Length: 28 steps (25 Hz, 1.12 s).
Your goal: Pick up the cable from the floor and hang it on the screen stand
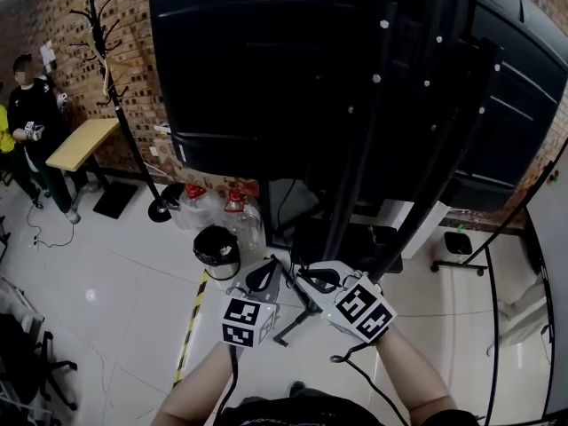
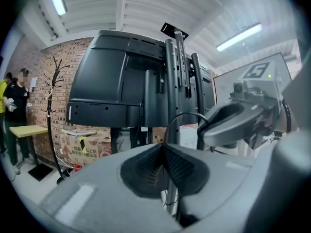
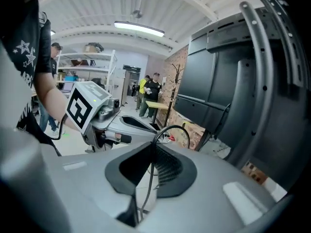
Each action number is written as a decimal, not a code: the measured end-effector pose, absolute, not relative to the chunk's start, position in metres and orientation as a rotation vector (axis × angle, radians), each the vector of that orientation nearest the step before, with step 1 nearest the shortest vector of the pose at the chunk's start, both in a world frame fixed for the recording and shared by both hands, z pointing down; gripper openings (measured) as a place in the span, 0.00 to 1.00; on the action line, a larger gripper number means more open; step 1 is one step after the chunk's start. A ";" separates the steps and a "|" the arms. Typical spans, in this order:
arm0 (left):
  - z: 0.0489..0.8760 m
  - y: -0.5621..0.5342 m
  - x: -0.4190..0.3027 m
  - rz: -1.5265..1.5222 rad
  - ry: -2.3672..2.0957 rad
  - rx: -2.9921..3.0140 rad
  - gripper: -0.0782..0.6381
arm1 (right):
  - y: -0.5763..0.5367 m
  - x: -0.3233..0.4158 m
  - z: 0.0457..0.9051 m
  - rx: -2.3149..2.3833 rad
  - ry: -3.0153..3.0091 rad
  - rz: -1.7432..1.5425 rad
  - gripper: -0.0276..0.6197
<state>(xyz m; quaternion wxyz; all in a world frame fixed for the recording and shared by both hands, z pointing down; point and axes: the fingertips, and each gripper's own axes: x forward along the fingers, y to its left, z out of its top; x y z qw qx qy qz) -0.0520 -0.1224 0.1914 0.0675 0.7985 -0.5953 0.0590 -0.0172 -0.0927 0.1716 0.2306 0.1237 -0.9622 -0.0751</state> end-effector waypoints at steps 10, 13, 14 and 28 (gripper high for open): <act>0.120 -0.162 -0.045 0.194 -1.753 2.450 0.12 | -0.142 -0.015 0.087 0.475 -2.693 -0.374 0.08; 0.090 -0.172 -0.037 0.171 -1.665 2.537 0.11 | -0.146 -0.024 0.071 0.421 -2.652 -0.402 0.08; 0.083 -0.175 -0.040 0.175 -1.648 2.551 0.11 | -0.145 -0.029 0.070 0.389 -2.613 -0.421 0.08; -0.015 -0.236 -0.048 0.073 -1.565 2.781 0.12 | -0.201 -0.021 -0.043 0.705 -2.523 -0.672 0.08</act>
